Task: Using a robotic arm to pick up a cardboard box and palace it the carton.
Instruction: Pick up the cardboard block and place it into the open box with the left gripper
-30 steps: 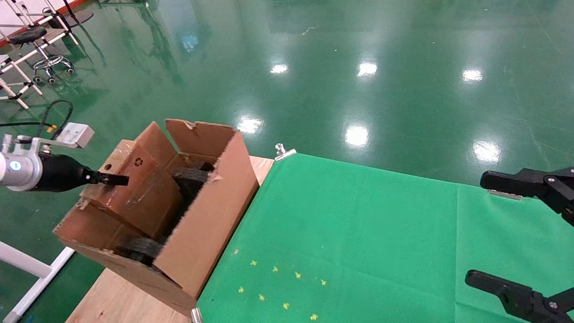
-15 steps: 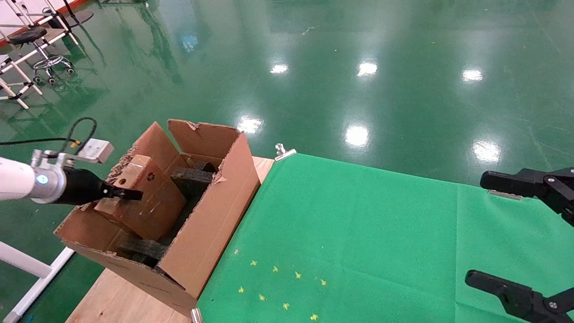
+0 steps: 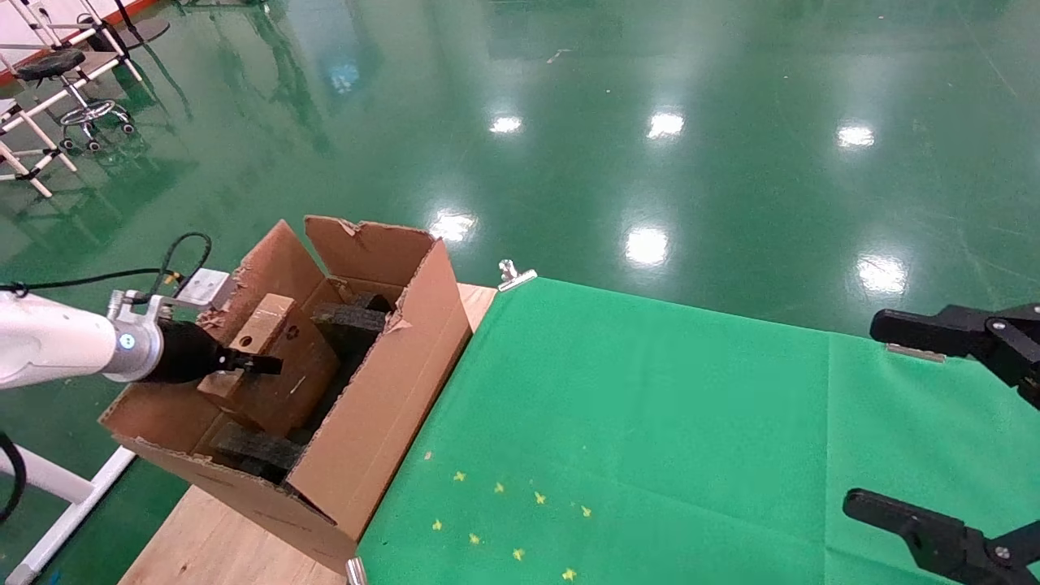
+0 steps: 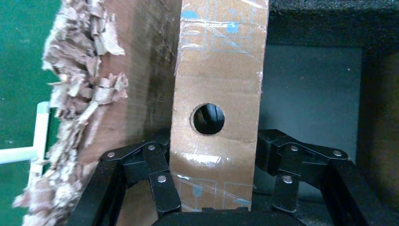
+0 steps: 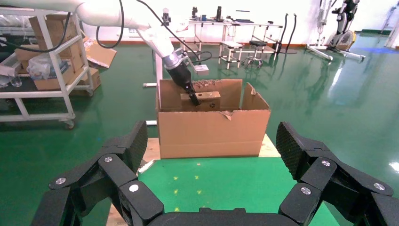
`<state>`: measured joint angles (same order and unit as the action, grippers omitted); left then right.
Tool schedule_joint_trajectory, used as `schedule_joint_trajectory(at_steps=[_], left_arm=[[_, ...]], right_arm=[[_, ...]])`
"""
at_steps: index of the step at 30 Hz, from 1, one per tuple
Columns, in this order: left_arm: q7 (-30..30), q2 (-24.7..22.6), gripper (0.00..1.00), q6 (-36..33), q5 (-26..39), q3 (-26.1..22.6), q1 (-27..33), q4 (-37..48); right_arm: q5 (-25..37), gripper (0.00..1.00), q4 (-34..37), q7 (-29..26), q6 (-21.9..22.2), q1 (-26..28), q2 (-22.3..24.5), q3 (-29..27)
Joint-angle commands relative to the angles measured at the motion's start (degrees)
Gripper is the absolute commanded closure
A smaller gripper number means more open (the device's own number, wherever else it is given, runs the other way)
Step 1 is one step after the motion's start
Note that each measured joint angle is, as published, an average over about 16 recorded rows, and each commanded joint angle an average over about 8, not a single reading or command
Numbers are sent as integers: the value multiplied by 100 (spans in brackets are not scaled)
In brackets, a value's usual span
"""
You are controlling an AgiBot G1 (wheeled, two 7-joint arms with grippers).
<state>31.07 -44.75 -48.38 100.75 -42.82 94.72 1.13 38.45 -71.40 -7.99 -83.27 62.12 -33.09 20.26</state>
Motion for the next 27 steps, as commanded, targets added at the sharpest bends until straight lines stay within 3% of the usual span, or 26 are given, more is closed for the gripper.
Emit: schedule_joint_trajectory(at_steps=[1, 6, 27], left_arm=[[34, -30, 64, 55, -6, 5, -47, -2], [80, -65, 2, 103, -14, 10, -106, 1], [98, -7, 0, -4, 31, -24, -9, 14]], right_arm=[[0, 0, 0, 0, 0, 0, 0, 0], [0, 0, 1, 0, 1, -1, 0, -1], [0, 0, 2, 1, 1, -1, 0, 0]])
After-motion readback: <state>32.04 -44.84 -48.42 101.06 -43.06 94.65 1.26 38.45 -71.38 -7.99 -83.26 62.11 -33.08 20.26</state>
